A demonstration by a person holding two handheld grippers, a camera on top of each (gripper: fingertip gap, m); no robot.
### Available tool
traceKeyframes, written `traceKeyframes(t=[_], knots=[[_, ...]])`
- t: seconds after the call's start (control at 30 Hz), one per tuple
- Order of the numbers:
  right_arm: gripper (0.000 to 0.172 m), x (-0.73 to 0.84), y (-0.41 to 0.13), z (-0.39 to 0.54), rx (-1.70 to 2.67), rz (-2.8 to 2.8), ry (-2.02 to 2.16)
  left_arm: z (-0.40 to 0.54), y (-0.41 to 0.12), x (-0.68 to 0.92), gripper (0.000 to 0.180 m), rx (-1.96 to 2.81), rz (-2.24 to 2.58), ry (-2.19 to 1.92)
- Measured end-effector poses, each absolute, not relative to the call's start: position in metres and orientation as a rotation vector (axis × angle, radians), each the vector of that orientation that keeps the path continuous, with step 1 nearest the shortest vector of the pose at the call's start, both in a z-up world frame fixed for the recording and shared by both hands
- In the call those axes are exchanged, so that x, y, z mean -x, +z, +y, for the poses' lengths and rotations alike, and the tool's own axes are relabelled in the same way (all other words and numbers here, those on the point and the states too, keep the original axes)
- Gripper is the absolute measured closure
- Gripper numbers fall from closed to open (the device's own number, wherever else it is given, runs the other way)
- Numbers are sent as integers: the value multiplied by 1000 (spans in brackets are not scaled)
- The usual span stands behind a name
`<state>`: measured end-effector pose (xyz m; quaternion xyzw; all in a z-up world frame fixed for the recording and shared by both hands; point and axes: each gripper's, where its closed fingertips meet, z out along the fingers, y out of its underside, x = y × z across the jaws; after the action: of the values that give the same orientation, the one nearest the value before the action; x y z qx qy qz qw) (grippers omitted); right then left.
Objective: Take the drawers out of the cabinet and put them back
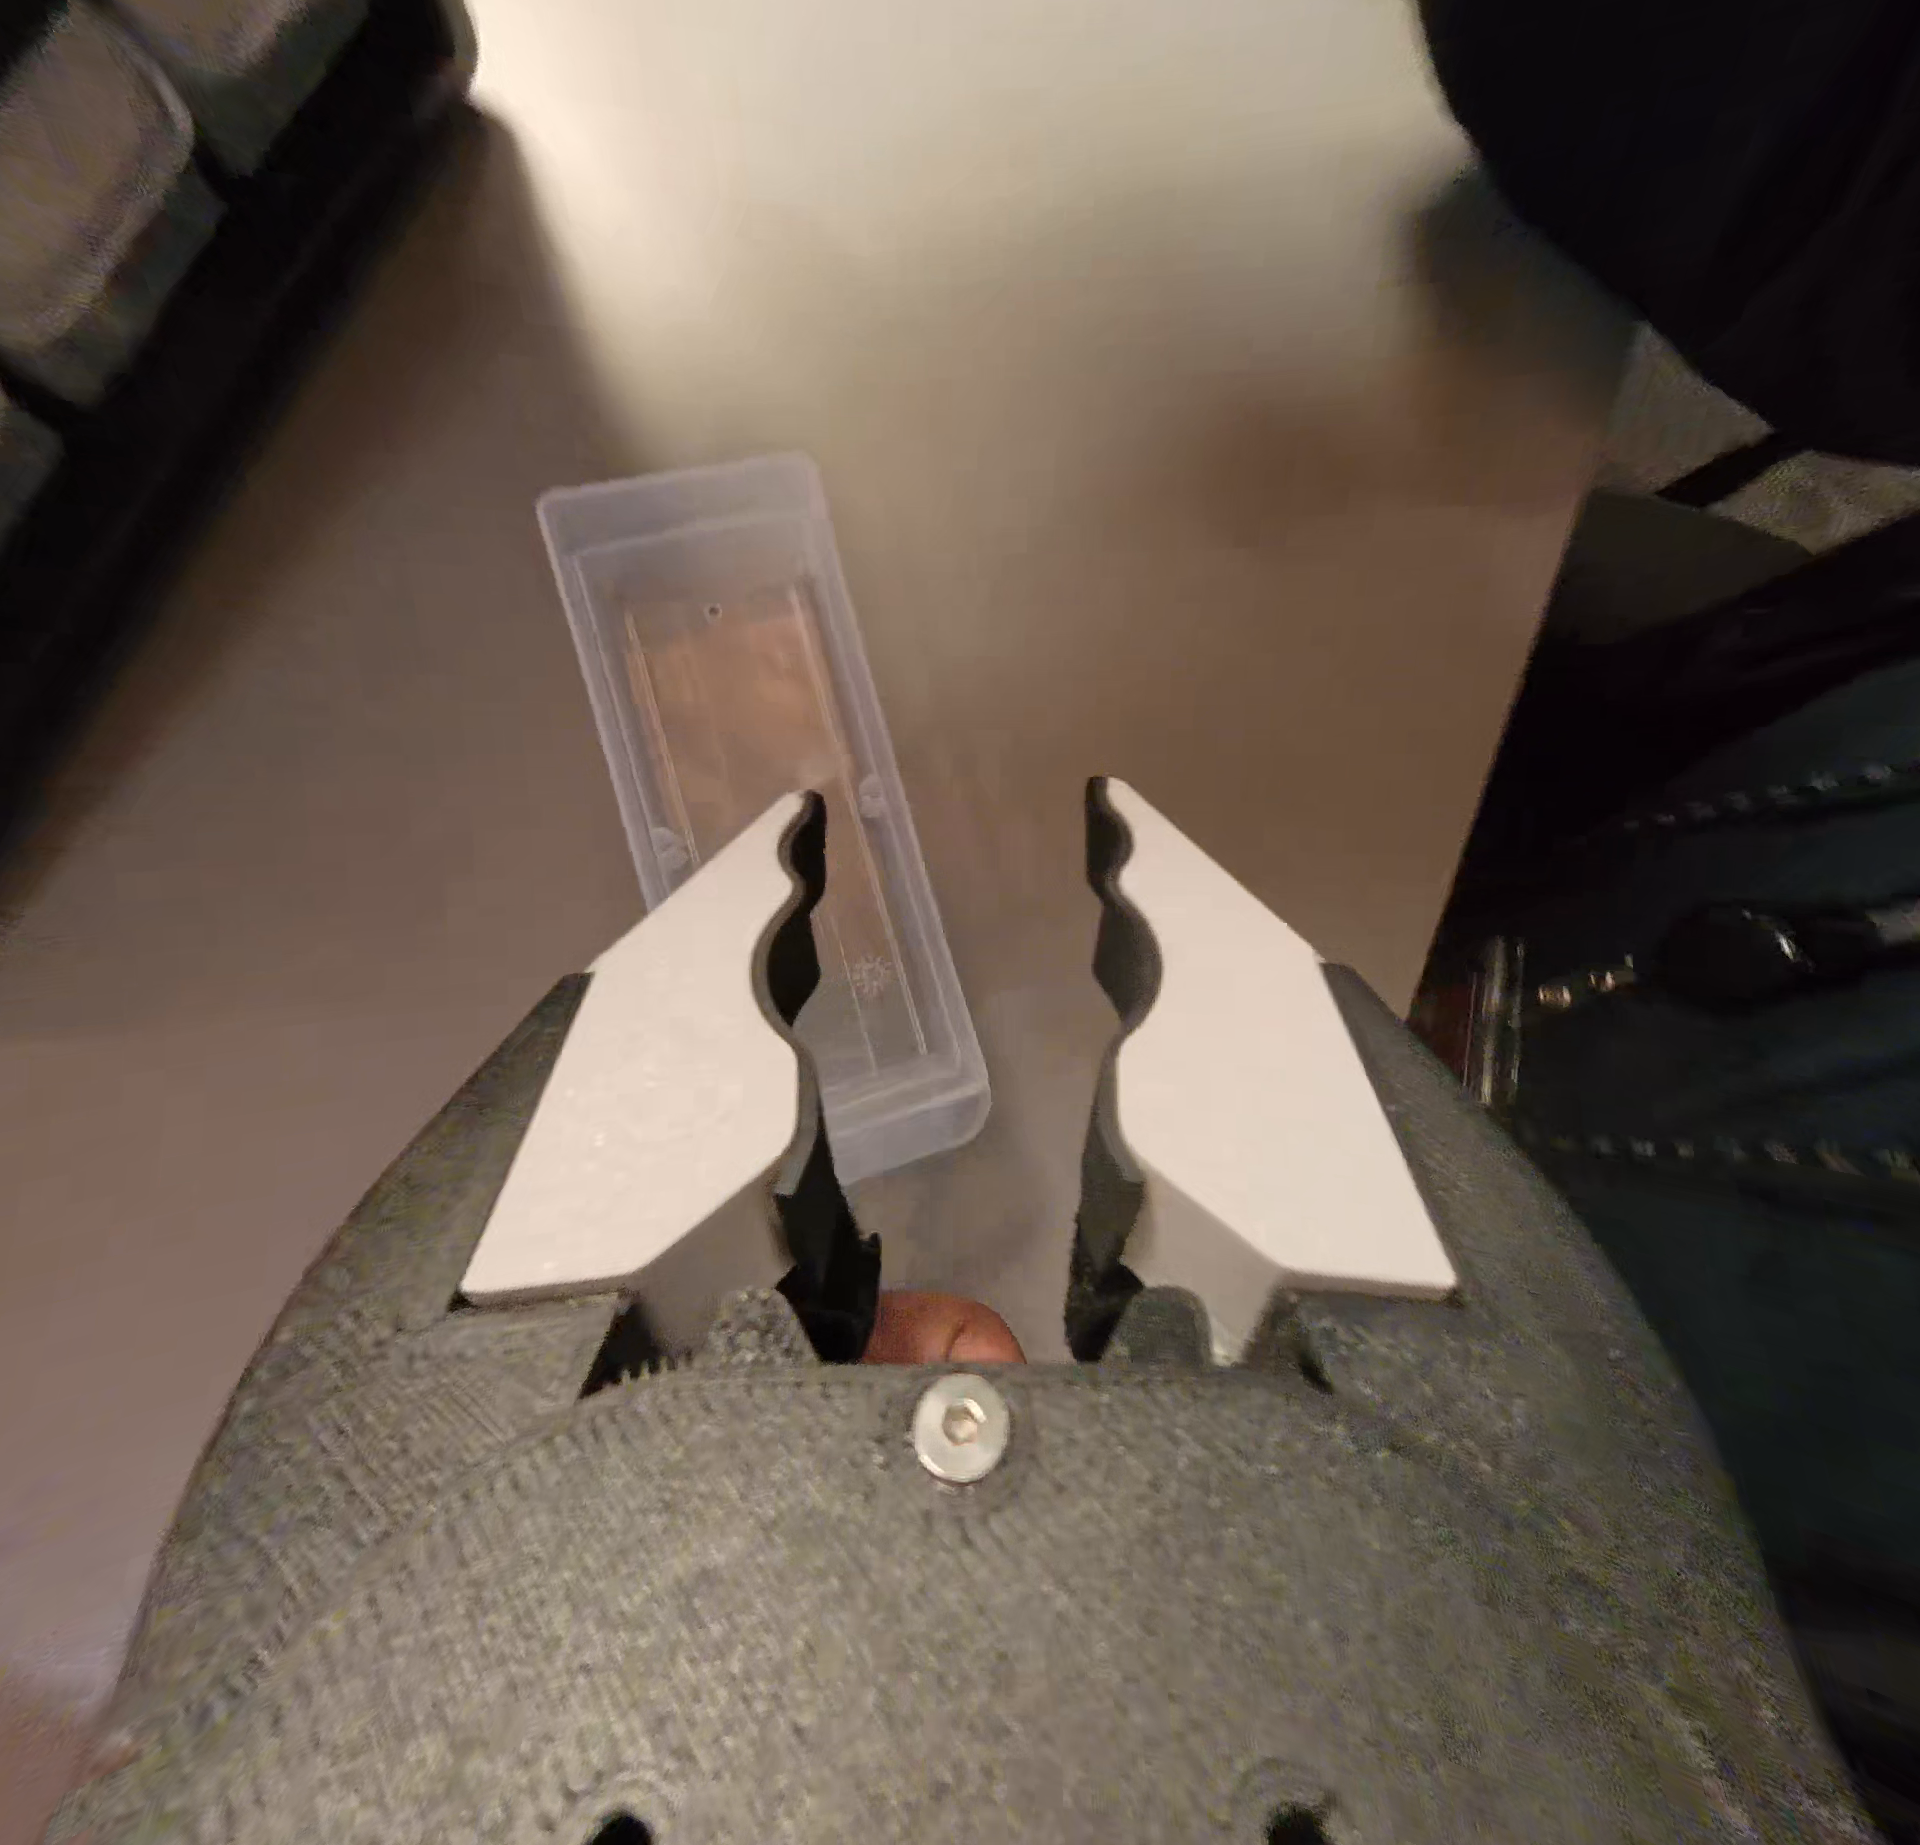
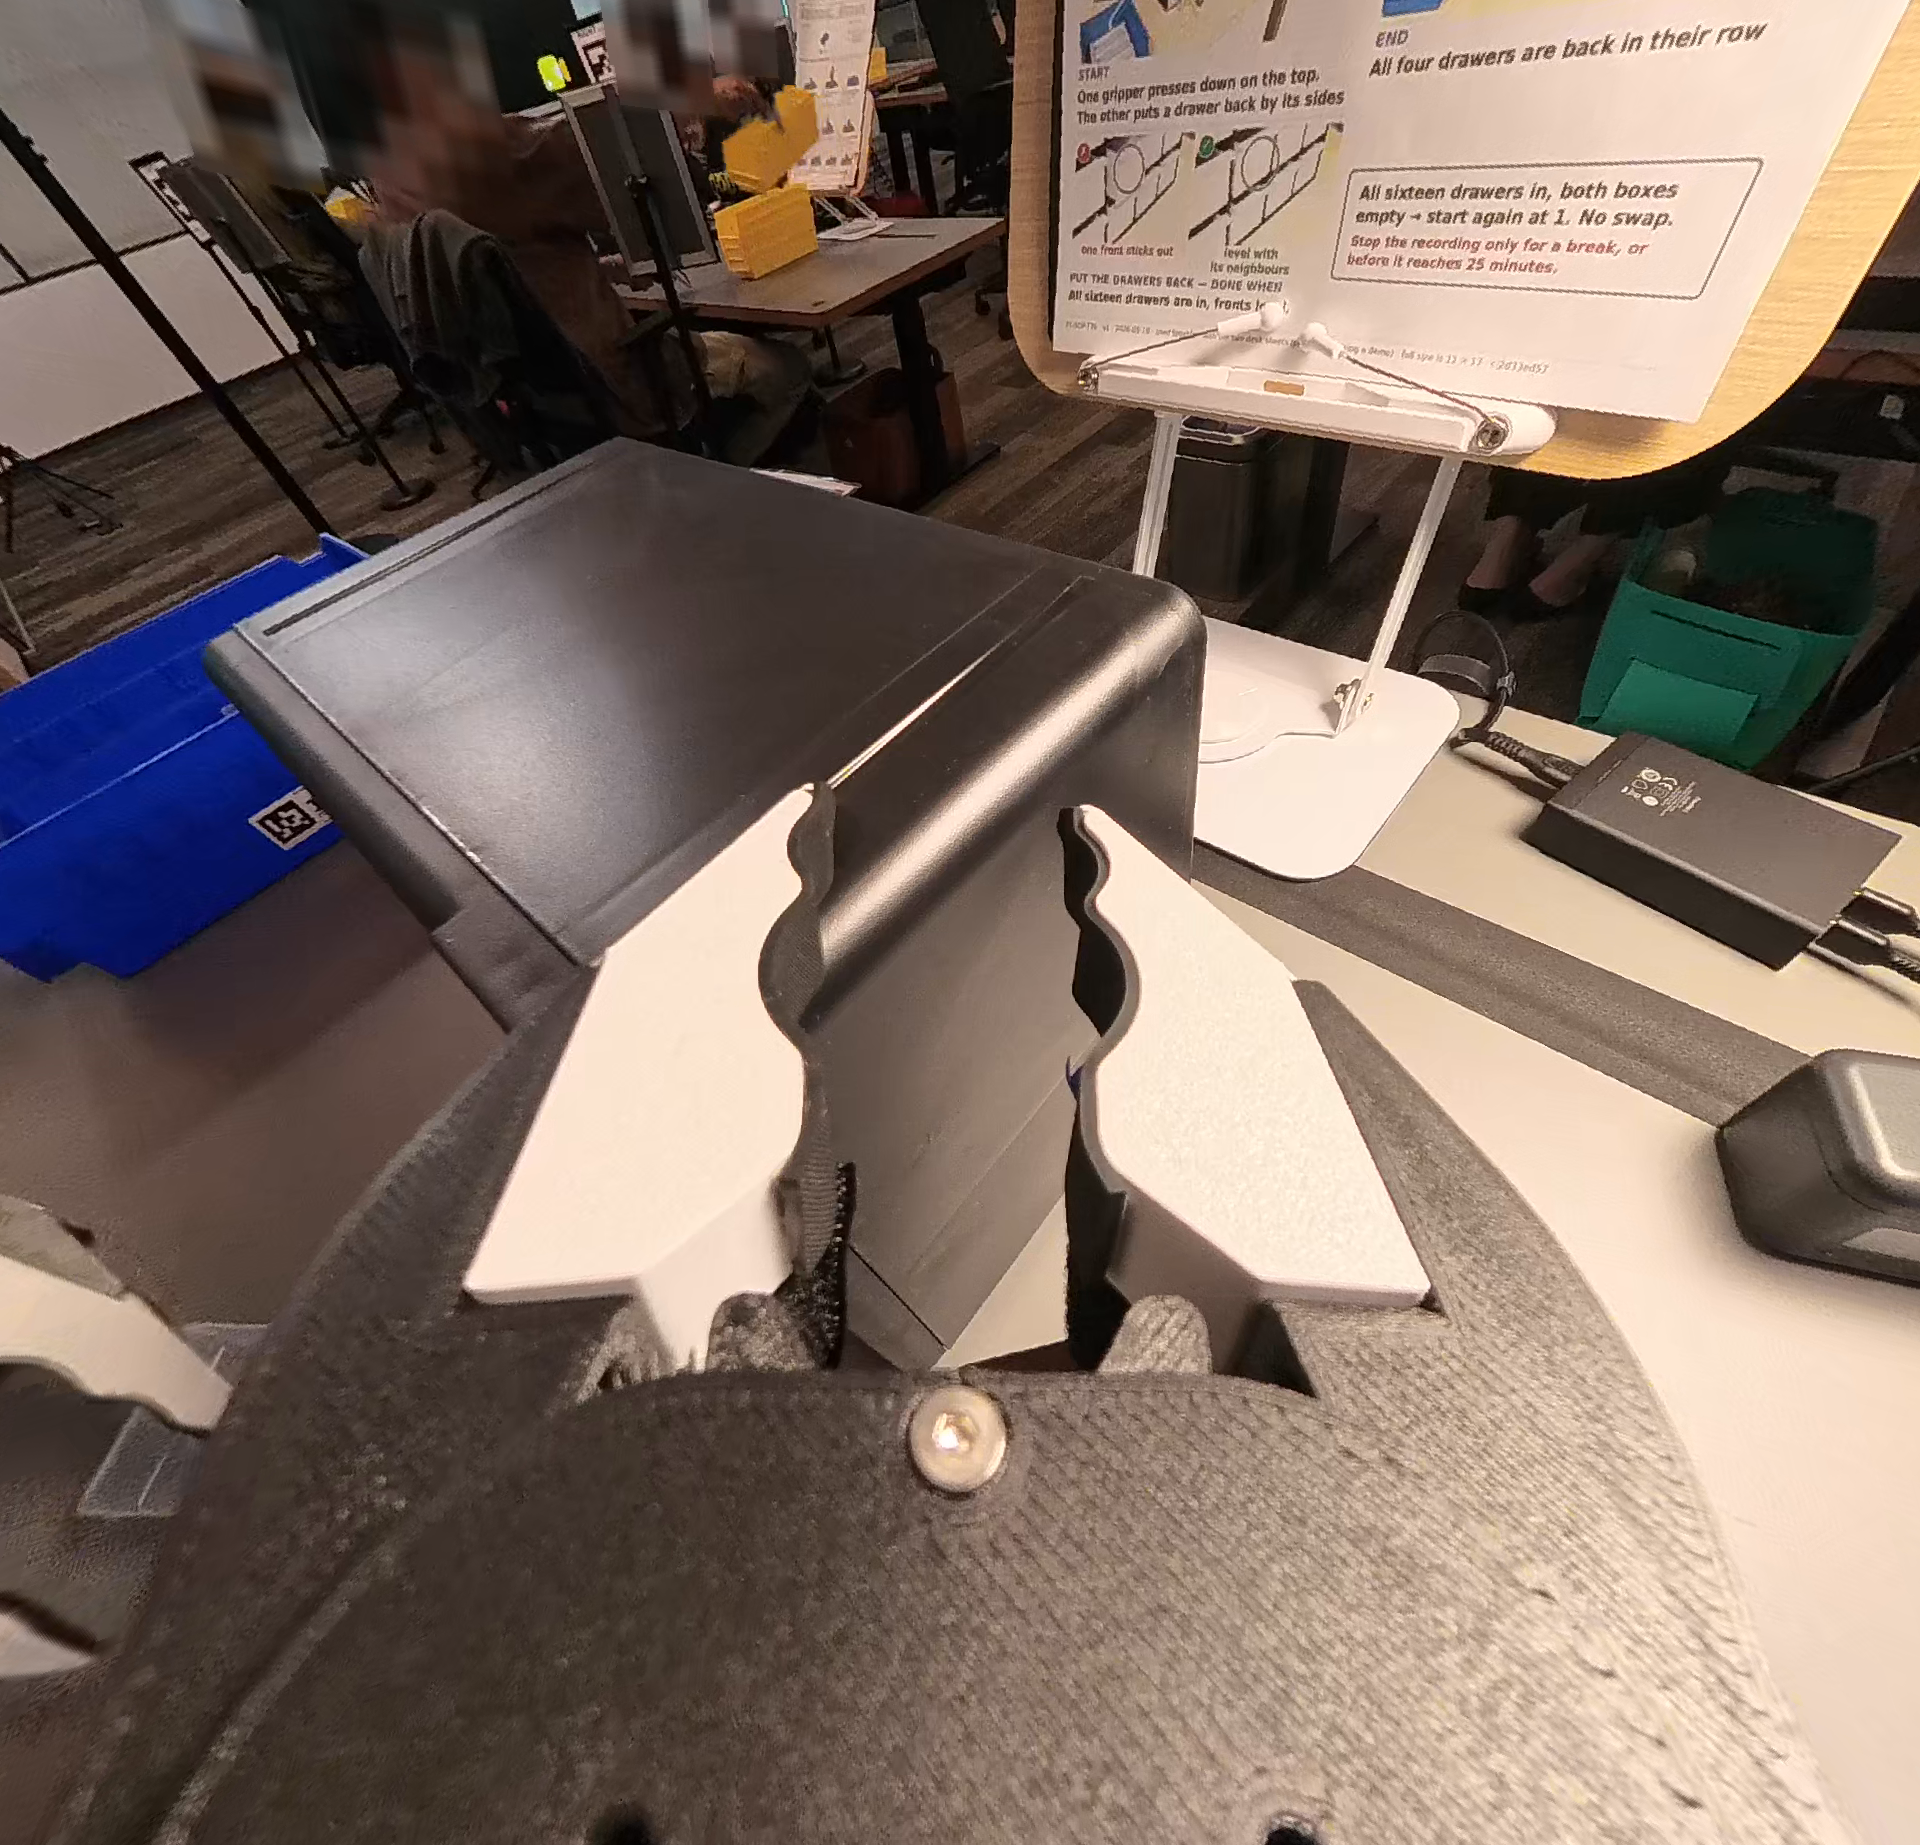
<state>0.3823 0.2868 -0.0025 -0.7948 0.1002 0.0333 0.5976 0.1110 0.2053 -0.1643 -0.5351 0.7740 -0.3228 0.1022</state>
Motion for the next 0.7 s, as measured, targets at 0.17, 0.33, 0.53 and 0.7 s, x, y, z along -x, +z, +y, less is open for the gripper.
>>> traceKeyframes(t=[0.17,0.33,0.53,0.7], knots=[[124,-382,-3,287,1843,232,85,225,-137,-76,107,1099,2462,-864],[125,-382,-2,287,1842,233,76,263,-169,-48,104,818,2642,-602],[126,-382,-2,287,1841,234,72,253,-183,-58,113,577,2641,-663],[126,-382,-2,288,1840,233,83,245,-198,-60,128,413,2691,-553]])
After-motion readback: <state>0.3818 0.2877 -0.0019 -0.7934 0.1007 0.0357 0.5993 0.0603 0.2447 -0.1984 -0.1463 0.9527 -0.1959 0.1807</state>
